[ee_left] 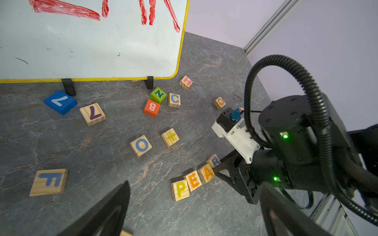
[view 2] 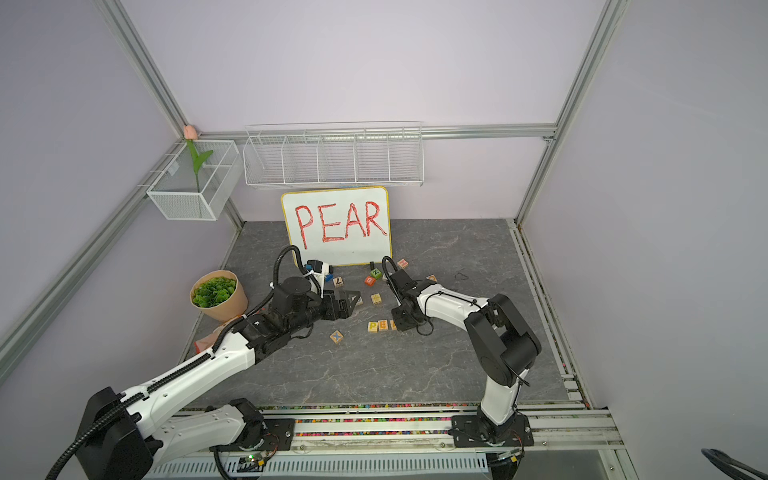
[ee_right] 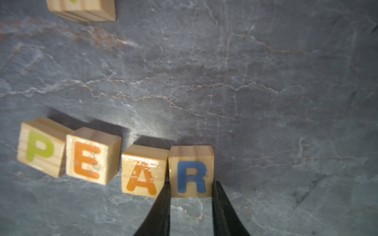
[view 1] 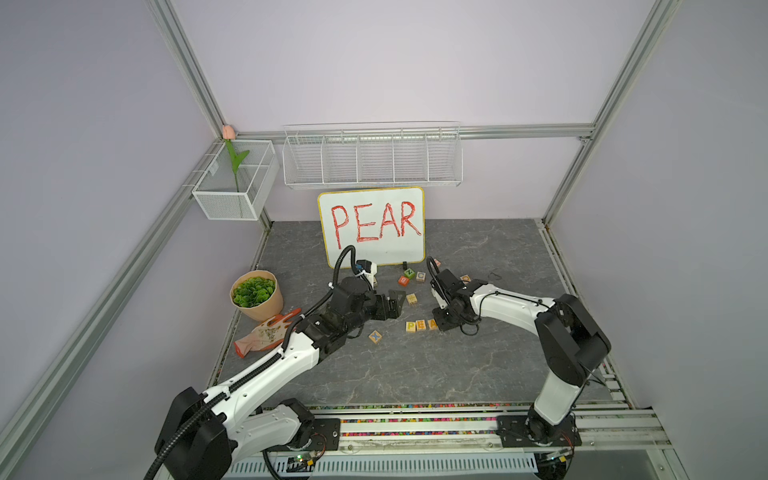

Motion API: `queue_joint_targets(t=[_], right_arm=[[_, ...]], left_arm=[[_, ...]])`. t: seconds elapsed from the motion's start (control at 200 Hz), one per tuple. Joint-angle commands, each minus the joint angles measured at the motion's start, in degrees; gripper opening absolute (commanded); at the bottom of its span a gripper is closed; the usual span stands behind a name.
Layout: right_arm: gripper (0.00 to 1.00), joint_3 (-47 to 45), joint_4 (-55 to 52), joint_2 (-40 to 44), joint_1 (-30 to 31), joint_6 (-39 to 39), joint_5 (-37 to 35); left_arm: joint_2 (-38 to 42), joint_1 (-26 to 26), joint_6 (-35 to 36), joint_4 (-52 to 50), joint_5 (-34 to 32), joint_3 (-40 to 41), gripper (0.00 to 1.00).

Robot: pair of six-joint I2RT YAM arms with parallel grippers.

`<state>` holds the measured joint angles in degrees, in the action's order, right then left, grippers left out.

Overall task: Spell the uppercase word “pear” with letter blocks
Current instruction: Adjust the letter block at the center of the board.

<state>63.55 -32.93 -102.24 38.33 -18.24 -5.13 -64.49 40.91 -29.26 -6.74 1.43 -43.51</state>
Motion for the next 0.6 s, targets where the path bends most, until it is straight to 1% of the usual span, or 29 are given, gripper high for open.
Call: queue_joint_targets(t=[0.0,0.33,0.595], right_arm=[[0.31,0.0,-3.3,-0.8,1.3,-4.3,1.0],[0.31,-0.9,-3.9,-0.1,1.7,-10.7,-0.1],[0.32,-2.3,-1.7,0.9,1.6,-14.3,0.0]], left_arm=[[0.0,0.1,0.3,-0.3,-0.5,0.4,0.99],[0.0,0.1,0.3,-0.1,-0.6,0.5,0.99],[-0.5,0.1,0.8,-0.2,-0.4,-0.1,0.99]])
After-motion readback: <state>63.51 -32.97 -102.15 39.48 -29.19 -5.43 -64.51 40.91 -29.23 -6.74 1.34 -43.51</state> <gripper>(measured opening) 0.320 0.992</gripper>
